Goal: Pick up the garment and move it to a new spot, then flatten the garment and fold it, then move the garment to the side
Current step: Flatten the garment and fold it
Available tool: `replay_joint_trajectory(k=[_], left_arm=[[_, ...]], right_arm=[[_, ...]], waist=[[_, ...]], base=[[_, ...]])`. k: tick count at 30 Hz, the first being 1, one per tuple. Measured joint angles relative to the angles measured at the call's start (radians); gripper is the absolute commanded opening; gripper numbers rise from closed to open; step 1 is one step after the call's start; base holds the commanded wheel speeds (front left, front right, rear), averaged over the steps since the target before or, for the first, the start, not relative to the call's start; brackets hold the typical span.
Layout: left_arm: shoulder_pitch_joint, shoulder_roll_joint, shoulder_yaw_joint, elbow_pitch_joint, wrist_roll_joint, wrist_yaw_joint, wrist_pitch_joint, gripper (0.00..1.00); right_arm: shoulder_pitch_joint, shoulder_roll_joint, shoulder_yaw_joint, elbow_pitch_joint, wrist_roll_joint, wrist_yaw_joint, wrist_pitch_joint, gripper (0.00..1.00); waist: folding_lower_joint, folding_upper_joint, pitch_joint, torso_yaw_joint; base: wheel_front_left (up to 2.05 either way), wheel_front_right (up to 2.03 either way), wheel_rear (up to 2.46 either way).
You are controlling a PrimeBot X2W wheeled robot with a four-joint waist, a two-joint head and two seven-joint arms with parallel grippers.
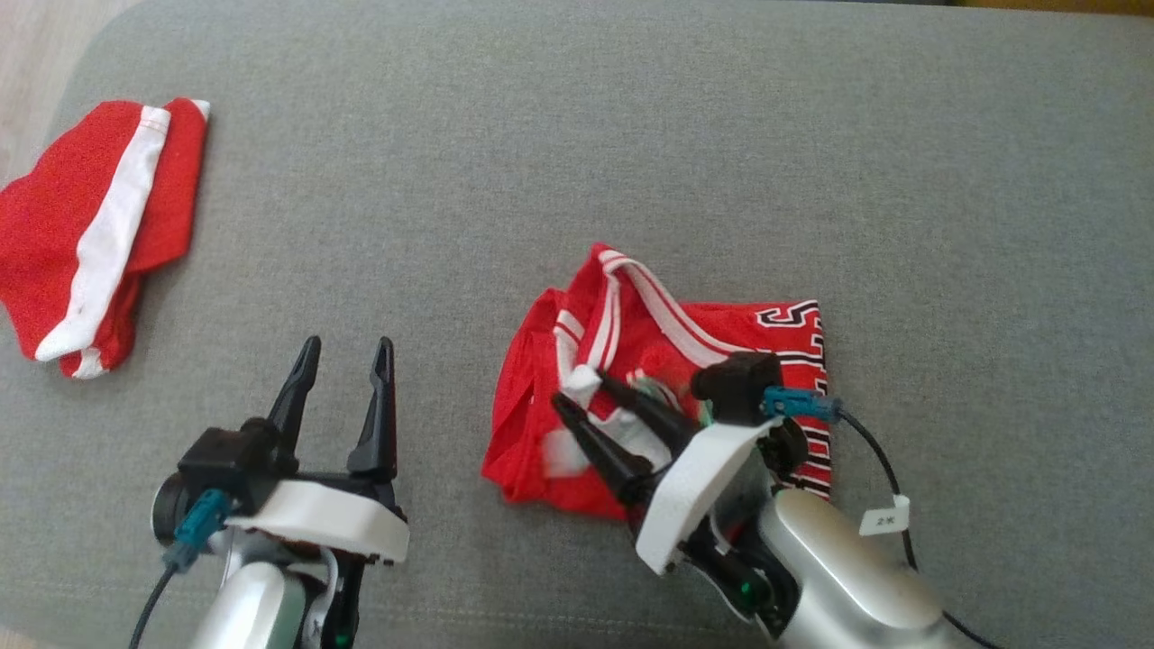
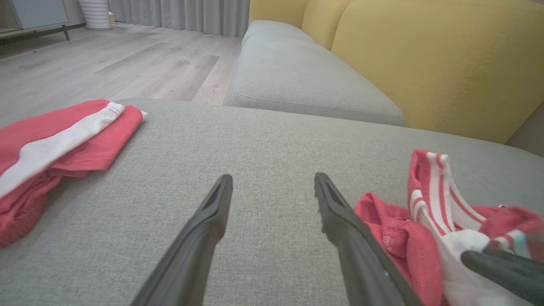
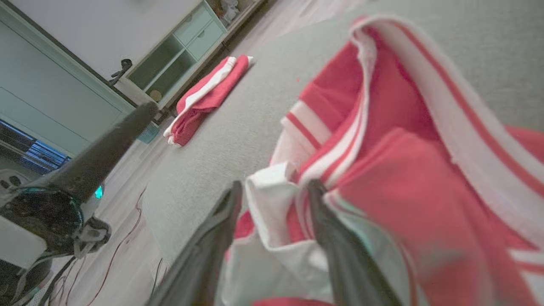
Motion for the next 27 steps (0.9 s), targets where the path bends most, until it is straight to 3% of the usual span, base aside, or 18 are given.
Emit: replay_joint_trajectory(k=[8,11,18,23,27], left_arm=[[-0.005,-0.010,0.009,0.010,0.008,-0.008,0.000,1.00],[-0.005,-0.011,0.015,0.010,0.015,-0.008,0.000,1.00],[-0.004,-0.010,0.034,0.008,0.026,-0.009,0.000,1.00],[0.000,-0.007,0.035,0.004,0.027,-0.008,0.000,1.00],[0.014,0.004,0.035,0.004,0.034,-0.007,0.000,1.00]], right_arm=[[-0.055,-0.001,0.050,-0.055,0.007,0.000,-0.143,1.00],[-0.055,-0.001,0.021,-0.091,-0.004,0.000,-0.188,1.00],[-0.011,-0.001,-0.273,-0.160,-0.166,0.000,-0.224,1.00],[0.111,0.000,-0.503,-0.230,-0.316,0.000,-0.195,1.00],[0.214,-0.003,-0.627,-0.310,-0.412,0.000,-0.156,1.00]], waist=[[0.0000,0.0000,-0.006,-0.017],[0.0000,0.0000,-0.014,-0.027],[0.0000,0.0000,-0.034,-0.053],[0.0000,0.0000,-0.047,-0.066],[0.0000,0.0000,-0.061,-0.072]], base=[[0.00,0.00,0.00],[0.00,0.00,0.00],[0.00,0.00,0.00],[0.00,0.00,0.00],[0.00,0.00,0.00]])
